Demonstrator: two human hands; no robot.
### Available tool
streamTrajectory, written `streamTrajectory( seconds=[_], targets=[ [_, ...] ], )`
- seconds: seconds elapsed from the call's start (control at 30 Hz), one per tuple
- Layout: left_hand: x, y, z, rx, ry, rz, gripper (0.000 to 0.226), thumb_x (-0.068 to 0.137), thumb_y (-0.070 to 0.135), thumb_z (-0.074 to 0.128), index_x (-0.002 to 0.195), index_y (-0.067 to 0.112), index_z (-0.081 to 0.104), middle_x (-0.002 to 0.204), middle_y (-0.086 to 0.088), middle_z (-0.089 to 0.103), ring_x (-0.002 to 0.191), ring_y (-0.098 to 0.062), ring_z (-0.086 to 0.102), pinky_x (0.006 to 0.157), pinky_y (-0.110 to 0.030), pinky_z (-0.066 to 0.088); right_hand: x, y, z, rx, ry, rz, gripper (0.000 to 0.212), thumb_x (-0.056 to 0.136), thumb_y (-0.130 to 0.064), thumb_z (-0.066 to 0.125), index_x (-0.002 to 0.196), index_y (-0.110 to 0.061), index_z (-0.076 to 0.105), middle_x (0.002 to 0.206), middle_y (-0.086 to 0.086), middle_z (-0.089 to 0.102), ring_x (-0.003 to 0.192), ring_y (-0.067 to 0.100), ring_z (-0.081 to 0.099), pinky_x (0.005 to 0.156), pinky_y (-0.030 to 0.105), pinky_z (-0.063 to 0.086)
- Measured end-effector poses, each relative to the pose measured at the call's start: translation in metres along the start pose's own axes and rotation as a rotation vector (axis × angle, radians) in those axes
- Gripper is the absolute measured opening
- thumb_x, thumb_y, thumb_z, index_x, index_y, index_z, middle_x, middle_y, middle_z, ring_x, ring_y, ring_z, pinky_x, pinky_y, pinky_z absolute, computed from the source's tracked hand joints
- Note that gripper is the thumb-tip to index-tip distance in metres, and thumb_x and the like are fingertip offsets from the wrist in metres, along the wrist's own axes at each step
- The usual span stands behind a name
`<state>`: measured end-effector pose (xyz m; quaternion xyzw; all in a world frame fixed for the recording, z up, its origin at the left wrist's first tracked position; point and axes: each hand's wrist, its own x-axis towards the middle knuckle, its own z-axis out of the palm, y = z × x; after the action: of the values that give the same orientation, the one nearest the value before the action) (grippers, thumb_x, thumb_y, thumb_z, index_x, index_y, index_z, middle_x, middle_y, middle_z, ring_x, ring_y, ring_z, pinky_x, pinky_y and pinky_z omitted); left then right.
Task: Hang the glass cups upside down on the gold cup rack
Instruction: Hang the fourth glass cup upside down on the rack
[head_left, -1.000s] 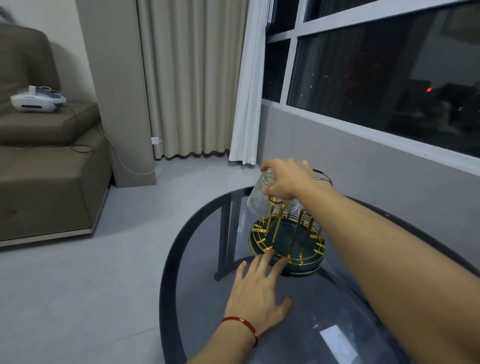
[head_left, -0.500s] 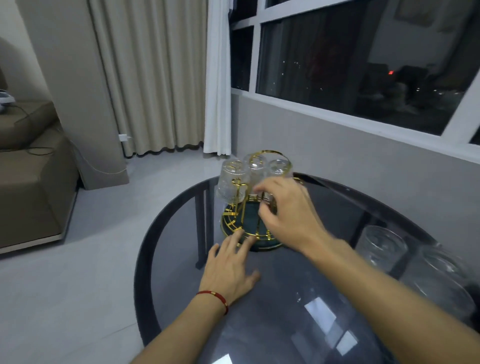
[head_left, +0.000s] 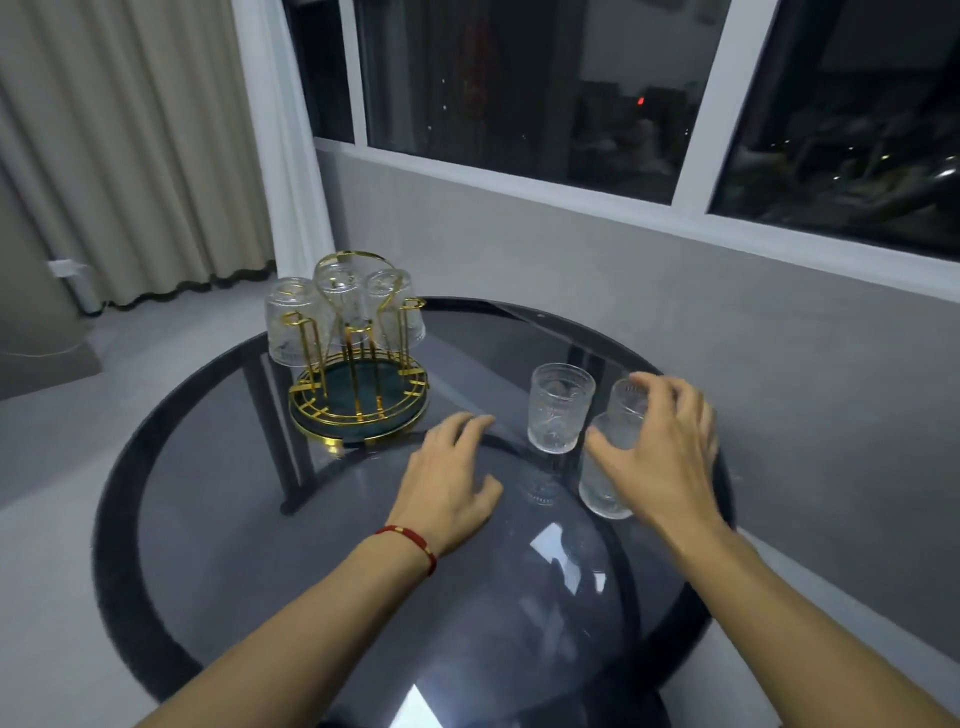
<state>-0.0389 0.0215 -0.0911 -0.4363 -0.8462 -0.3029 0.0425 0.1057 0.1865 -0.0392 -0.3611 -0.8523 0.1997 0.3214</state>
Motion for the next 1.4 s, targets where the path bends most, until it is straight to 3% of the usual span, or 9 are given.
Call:
streamTrajectory(
  seconds=[0.2, 0.37, 0.57, 0.73, 0.87, 1.03, 1.2, 1.3, 1.4],
  targets=[
    [-0.006, 0.025, 0.013, -0.249, -0.111, 0.036, 0.064, 0.086, 0.025, 0.065, 0.146, 0.024, 0.043, 0.142, -0.001, 0.053, 0.127, -0.015, 0.049, 0.106, -0.028, 0.039, -0.007, 0.029, 0.004, 0.388, -0.086, 0.349, 0.096, 0.065, -0.055, 0.090, 0.141, -0.020, 0.042, 0.142, 0.005, 0.052, 0.124, 0.024, 0.057, 0.099, 0.040, 0.051],
    [-0.011, 0.027, 0.011, -0.339, -0.197, 0.044, 0.065, 0.086, 0.028, 0.069, 0.145, 0.033, 0.042, 0.135, 0.004, 0.057, 0.117, -0.008, 0.054, 0.099, -0.030, 0.050, -0.009, 0.034, 0.002, 0.354, -0.162, 0.341, 0.091, 0.062, -0.066, 0.087, 0.135, -0.026, 0.050, 0.134, -0.002, 0.060, 0.120, 0.021, 0.060, 0.101, 0.046, 0.053],
    [-0.010, 0.029, 0.008, -0.495, -0.266, -0.028, 0.100, 0.074, 0.052, 0.081, 0.154, 0.038, 0.022, 0.140, 0.011, 0.047, 0.121, -0.007, 0.052, 0.095, -0.022, 0.047, -0.022, 0.014, 0.014, 0.461, -0.341, 0.240, 0.078, 0.066, -0.065, 0.085, 0.128, -0.036, 0.049, 0.119, -0.016, 0.058, 0.108, 0.008, 0.060, 0.075, 0.024, 0.048],
    [-0.005, 0.020, -0.010, -0.347, 0.004, -0.135, 0.089, 0.056, 0.056, 0.083, 0.135, 0.030, 0.049, 0.125, 0.009, 0.066, 0.114, -0.012, 0.062, 0.097, -0.032, 0.053, -0.013, -0.011, 0.036, 0.746, -0.523, 0.215, 0.029, 0.098, -0.045, 0.066, 0.117, -0.025, 0.072, 0.119, 0.002, 0.076, 0.112, 0.020, 0.072, 0.090, 0.045, 0.063],
    [-0.003, -0.006, -0.033, -0.588, 0.146, -0.276, 0.077, 0.054, 0.052, 0.091, 0.118, 0.030, 0.056, 0.114, 0.012, 0.067, 0.103, 0.001, 0.063, 0.090, -0.023, 0.055, -0.006, -0.031, 0.053, 0.820, -0.569, 0.242, 0.032, 0.107, -0.036, 0.051, 0.119, -0.016, 0.072, 0.118, 0.011, 0.079, 0.106, 0.026, 0.076, 0.086, 0.038, 0.063],
    [0.000, -0.027, -0.047, -0.898, 0.228, -0.394, 0.082, 0.053, 0.049, 0.092, 0.123, 0.024, 0.057, 0.125, 0.005, 0.060, 0.121, -0.016, 0.059, 0.101, -0.050, 0.053, -0.009, -0.062, 0.075, 1.241, -0.889, 0.542, 0.040, 0.106, -0.040, 0.053, 0.133, -0.014, 0.067, 0.128, 0.024, 0.074, 0.111, 0.045, 0.070, 0.099, 0.058, 0.057],
    [0.000, -0.057, -0.059, -0.800, 0.134, -0.355, 0.077, 0.076, 0.062, 0.078, 0.139, 0.025, 0.056, 0.133, 0.005, 0.064, 0.121, -0.007, 0.060, 0.104, -0.031, 0.048, 0.009, -0.078, 0.087, 1.241, -0.651, 0.377, 0.040, 0.106, -0.029, 0.058, 0.139, -0.007, 0.059, 0.134, 0.020, 0.071, 0.118, 0.033, 0.073, 0.098, 0.048, 0.060],
    [0.000, -0.089, -0.055, -0.345, 0.181, -0.300, 0.047, 0.099, 0.052, 0.052, 0.135, 0.023, 0.060, 0.135, 0.001, 0.060, 0.129, -0.016, 0.052, 0.105, -0.034, 0.043, 0.028, -0.088, 0.085, 1.008, -0.362, 0.231, 0.053, 0.098, -0.034, 0.070, 0.145, -0.019, 0.051, 0.146, 0.007, 0.061, 0.125, 0.027, 0.067, 0.101, 0.049, 0.058],
    [-0.003, -0.110, -0.038, 0.033, 0.113, -0.237, 0.054, 0.097, 0.048, 0.052, 0.144, 0.021, 0.053, 0.149, -0.005, 0.048, 0.142, -0.021, 0.036, 0.117, -0.043, 0.034, 0.048, -0.103, 0.080, 0.788, -0.125, 0.098, 0.069, 0.089, -0.047, 0.075, 0.149, -0.030, 0.047, 0.154, -0.001, 0.053, 0.136, 0.022, 0.055, 0.110, 0.049, 0.049]
  ],
)
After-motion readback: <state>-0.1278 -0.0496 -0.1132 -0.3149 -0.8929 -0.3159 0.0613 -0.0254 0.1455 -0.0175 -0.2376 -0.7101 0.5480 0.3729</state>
